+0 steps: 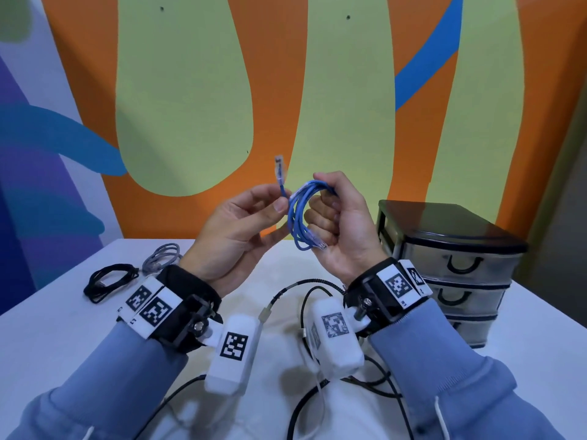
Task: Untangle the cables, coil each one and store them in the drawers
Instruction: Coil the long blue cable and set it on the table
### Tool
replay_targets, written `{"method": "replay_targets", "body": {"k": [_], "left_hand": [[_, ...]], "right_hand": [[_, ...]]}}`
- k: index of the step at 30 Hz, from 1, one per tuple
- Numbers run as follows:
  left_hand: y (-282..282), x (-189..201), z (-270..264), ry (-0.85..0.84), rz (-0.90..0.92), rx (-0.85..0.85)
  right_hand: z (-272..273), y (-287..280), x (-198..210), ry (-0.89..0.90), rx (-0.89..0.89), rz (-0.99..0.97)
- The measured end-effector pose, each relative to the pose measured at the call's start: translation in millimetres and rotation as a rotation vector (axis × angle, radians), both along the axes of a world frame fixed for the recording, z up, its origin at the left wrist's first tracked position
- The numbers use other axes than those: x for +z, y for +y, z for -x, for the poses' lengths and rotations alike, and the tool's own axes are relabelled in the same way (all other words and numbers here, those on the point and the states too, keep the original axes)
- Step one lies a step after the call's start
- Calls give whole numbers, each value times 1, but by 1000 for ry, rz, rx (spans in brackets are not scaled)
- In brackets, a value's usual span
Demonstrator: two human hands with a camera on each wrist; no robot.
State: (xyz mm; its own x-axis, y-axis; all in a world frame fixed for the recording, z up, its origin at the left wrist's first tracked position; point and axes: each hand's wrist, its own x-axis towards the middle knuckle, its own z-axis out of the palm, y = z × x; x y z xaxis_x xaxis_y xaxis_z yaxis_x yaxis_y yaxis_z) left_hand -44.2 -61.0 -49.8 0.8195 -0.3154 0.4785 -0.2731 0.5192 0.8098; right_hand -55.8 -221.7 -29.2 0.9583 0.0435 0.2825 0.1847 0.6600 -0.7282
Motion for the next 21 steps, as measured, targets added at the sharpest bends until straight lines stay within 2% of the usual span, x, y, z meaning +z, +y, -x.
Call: {"method": "replay_targets", "body": {"k": [5, 7, 9, 17, 21], "left_hand": [[3, -3, -3, -22, -29, -121], [3, -4, -4, -37, -47, -93], [3, -3, -3, -88, -96, 13], [0, 3, -1, -262, -229, 285], [5, 6, -4, -165, -200, 231]], "right_hand": [[-11, -3, -5, 90, -135, -137], [-13, -2, -7, 87, -236, -95], [-11, 1, -8, 57, -306, -4], [-5, 5, -9, 29, -252, 57], [-4, 3, -7, 8, -230, 131]]}}
